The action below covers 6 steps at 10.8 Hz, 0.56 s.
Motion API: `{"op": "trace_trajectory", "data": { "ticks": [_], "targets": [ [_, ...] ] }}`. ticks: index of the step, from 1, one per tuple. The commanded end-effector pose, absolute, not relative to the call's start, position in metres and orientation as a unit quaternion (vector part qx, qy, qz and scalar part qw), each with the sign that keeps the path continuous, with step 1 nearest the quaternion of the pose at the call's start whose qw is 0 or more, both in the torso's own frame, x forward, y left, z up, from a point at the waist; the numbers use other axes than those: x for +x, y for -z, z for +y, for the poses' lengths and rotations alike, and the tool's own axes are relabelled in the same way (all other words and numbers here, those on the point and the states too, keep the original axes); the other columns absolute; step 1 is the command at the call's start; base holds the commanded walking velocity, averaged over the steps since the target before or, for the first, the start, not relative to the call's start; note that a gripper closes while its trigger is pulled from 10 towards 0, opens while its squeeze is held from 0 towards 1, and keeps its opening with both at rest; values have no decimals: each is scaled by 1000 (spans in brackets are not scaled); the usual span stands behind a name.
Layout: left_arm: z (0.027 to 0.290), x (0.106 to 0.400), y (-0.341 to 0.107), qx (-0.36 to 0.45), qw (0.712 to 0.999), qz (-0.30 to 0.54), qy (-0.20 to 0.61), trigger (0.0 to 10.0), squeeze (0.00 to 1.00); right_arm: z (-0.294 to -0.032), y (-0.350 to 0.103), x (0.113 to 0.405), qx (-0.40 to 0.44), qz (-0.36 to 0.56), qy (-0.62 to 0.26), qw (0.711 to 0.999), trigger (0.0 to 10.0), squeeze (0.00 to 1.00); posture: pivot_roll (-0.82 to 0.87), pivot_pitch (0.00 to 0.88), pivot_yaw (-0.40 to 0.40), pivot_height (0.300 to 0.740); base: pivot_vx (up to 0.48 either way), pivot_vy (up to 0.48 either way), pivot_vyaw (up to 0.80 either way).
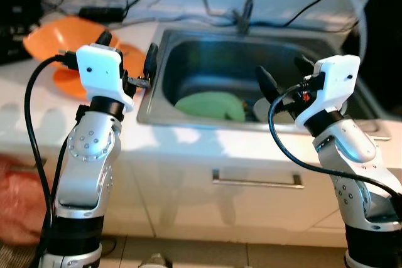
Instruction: Kitchen organization
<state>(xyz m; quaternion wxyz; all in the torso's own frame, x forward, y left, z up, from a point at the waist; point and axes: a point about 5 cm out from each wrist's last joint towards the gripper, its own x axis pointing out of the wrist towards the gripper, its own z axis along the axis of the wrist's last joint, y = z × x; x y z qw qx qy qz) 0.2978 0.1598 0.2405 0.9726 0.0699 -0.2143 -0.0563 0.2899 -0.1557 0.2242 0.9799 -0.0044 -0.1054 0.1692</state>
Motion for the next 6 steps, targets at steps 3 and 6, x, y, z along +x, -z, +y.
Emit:
{"op": "trace_trajectory", "data": {
  "ticks": [3, 6],
  "targets": [
    [168, 297, -251, 70, 972, -222, 36, 10000, 0, -155, -225, 292, -3, -111, -169, 979, 10000, 788, 130, 9, -15, 740, 254, 0, 0],
    [166, 296, -251, 64, 973, -217, 34, 10000, 0, -153, -223, 292, -2, -109, -169, 980, 10000, 792, 131, 14, -15, 740, 0, 0, 0]
  ]
}}
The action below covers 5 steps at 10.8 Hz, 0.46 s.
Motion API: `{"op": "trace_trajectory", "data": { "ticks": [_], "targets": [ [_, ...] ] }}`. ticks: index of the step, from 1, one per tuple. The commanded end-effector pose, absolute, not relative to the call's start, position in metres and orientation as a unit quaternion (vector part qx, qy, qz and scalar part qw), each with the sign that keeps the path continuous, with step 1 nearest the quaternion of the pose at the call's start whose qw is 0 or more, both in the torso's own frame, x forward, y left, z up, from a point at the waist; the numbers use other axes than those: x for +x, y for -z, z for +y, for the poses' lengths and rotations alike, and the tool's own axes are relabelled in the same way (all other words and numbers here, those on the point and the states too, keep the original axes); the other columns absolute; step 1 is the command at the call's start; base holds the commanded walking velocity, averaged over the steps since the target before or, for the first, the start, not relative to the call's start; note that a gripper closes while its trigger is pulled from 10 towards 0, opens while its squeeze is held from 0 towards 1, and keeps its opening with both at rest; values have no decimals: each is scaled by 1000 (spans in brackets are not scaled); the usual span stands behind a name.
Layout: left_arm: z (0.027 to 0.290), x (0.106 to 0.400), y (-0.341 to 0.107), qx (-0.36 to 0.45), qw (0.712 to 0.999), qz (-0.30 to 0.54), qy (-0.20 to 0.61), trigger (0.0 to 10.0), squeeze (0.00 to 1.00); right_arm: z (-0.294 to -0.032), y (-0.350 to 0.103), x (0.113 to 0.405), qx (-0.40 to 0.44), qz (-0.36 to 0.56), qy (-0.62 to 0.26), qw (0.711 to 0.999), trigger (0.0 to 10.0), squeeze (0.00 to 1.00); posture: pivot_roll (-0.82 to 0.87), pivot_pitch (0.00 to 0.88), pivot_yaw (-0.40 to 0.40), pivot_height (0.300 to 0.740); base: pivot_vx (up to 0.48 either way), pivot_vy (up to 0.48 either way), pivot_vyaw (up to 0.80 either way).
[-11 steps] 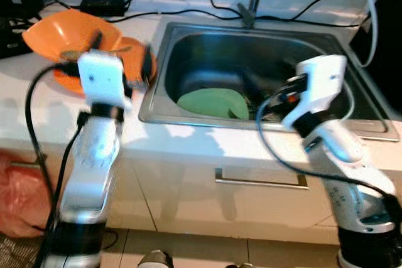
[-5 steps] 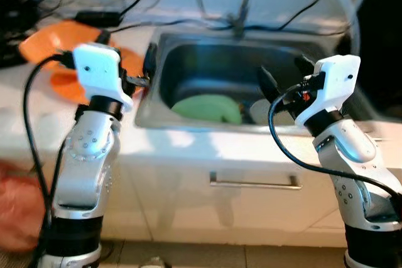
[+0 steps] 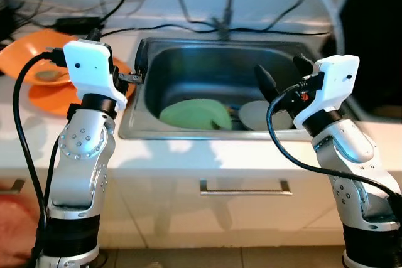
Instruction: Kitchen organization
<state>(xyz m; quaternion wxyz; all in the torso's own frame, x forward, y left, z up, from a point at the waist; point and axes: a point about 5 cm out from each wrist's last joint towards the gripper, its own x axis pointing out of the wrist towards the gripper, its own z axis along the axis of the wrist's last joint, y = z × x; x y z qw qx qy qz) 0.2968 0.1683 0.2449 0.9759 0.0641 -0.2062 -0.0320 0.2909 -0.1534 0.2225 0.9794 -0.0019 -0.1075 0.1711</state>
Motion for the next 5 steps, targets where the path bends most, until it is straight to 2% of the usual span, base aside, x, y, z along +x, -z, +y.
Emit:
{"op": "trace_trajectory", "data": {
  "ticks": [1, 2, 4, 5],
  "targets": [
    [166, 297, -250, 63, 975, -213, 29, 10000, 0, -153, -222, 292, -3, -108, -169, 980, 10000, 788, 132, 15, -17, 740, 0, 0, 0],
    [167, 297, -248, 57, 976, -208, 22, 10000, 0, -153, -221, 292, -3, -106, -169, 980, 10000, 788, 132, 16, -17, 740, 0, 0, 0],
    [166, 297, -247, 54, 979, -197, 15, 10000, 0, -152, -221, 292, -2, -105, -170, 980, 10000, 792, 133, 18, -16, 740, 0, 298, 0],
    [167, 298, -247, 53, 979, -194, 13, 10000, 0, -152, -220, 292, -2, -106, -169, 980, 10000, 788, 132, 19, -12, 740, 0, 446, 0]
  ]
}}
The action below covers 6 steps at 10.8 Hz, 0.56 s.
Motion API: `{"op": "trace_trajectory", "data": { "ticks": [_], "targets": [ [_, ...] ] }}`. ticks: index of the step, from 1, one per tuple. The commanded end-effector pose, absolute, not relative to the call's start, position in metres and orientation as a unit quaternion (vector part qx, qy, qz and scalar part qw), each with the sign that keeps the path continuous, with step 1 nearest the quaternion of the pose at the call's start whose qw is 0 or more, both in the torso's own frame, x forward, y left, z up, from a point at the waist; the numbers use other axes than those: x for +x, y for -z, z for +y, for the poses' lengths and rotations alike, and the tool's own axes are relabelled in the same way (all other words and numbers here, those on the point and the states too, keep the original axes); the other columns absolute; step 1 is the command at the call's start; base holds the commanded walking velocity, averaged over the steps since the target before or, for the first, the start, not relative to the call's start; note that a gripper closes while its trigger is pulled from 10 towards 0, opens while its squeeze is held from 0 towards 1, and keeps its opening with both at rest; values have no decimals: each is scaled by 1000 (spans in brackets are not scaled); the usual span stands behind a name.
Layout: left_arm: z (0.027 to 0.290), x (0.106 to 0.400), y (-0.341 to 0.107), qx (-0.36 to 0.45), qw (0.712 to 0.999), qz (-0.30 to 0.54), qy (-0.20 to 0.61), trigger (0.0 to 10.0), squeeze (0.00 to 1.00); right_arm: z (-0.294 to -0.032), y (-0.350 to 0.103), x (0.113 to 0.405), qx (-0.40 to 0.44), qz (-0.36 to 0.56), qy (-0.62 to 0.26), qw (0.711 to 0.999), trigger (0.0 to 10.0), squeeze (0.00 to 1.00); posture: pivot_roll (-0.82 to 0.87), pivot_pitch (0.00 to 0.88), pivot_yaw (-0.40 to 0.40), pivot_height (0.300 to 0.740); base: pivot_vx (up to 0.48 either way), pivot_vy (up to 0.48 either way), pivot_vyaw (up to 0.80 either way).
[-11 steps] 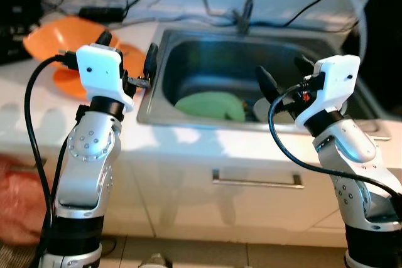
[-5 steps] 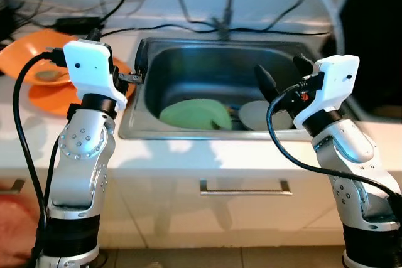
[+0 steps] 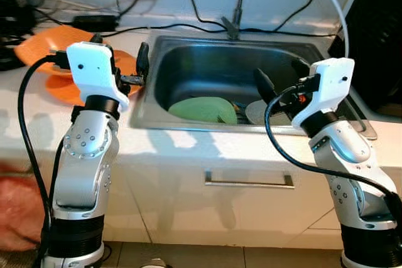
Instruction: Kitchen organization
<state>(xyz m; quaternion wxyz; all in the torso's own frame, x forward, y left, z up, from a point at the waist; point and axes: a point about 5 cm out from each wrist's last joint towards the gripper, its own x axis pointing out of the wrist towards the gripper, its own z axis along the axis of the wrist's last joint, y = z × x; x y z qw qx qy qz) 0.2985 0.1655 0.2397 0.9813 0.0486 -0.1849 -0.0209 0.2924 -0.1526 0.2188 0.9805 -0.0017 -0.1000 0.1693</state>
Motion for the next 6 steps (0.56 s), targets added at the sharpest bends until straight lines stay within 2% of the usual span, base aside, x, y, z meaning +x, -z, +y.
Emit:
{"op": "trace_trajectory", "data": {
  "ticks": [1, 4, 6],
  "targets": [
    [167, 299, -247, 53, 980, -193, 11, 10000, 0, -152, -220, 292, -1, -106, -169, 980, 10000, 788, 132, 20, -10, 740, 0, 442, 0],
    [164, 302, -246, 49, 982, -184, 10, 10000, 0, -152, -218, 292, 1, -104, -165, 981, 10000, 792, 132, 22, -4, 740, 0, 380, 0],
    [162, 302, -246, 52, 981, -187, 13, 10000, 0, -152, -217, 291, 2, -104, -162, 981, 10000, 788, 130, 22, 0, 740, 0, 0, 0]
  ]
}}
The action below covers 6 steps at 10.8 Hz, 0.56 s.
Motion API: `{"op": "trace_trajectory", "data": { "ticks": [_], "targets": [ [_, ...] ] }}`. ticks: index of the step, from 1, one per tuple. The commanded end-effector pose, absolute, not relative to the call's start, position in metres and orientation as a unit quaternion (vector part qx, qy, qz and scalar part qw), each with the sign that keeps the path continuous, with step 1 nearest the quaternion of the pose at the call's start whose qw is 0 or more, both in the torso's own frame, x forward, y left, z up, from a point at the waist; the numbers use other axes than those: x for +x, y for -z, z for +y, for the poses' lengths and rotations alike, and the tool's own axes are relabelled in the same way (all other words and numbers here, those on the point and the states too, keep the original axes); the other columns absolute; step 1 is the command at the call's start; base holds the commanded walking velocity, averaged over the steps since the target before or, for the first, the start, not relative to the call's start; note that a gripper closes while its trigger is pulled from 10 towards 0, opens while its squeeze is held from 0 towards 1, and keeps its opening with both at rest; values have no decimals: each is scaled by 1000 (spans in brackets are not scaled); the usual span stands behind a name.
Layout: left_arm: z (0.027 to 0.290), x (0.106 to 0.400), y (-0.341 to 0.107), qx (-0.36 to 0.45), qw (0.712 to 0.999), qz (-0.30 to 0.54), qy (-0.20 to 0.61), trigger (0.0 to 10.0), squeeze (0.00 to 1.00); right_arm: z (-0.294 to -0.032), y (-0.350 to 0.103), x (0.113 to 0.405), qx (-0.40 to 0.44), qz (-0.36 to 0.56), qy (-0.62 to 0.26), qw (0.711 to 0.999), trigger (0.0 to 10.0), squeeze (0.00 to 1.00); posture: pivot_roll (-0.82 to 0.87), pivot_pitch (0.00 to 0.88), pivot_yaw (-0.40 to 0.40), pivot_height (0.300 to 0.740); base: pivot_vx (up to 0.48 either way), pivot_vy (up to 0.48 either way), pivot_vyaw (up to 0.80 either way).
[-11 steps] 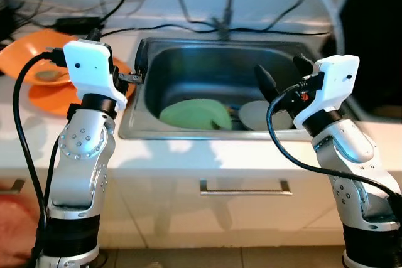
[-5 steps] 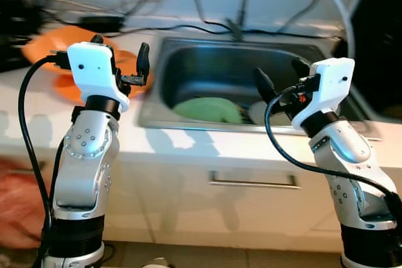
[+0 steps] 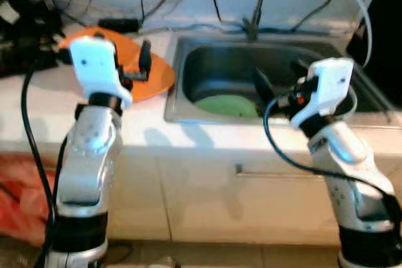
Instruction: Kitchen organization
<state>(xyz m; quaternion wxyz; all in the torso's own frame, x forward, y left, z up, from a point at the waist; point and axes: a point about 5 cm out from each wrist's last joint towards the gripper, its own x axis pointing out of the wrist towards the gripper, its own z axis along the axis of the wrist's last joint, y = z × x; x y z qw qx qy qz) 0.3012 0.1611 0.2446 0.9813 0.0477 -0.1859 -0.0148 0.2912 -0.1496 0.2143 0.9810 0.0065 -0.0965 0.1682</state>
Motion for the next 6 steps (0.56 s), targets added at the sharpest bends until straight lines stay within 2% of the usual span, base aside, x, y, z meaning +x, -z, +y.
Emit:
{"op": "trace_trajectory", "data": {
  "ticks": [1, 4, 6],
  "targets": [
    [162, 303, -247, 47, 981, -188, 11, 10000, 0, -152, -217, 291, 2, -104, -160, 982, 10000, 788, 129, 21, 3, 740, 0, 0, 0],
    [160, 306, -249, 40, 982, -184, 4, 10000, 0, -152, -216, 291, 4, -105, -156, 982, 10000, 792, 129, 22, 11, 740, 0, 0, 0],
    [160, 309, -248, 37, 983, -180, -1, 10000, 0, -152, -216, 291, 4, -104, -155, 982, 10000, 788, 126, 22, 9, 740, 0, 480, 0]
  ]
}}
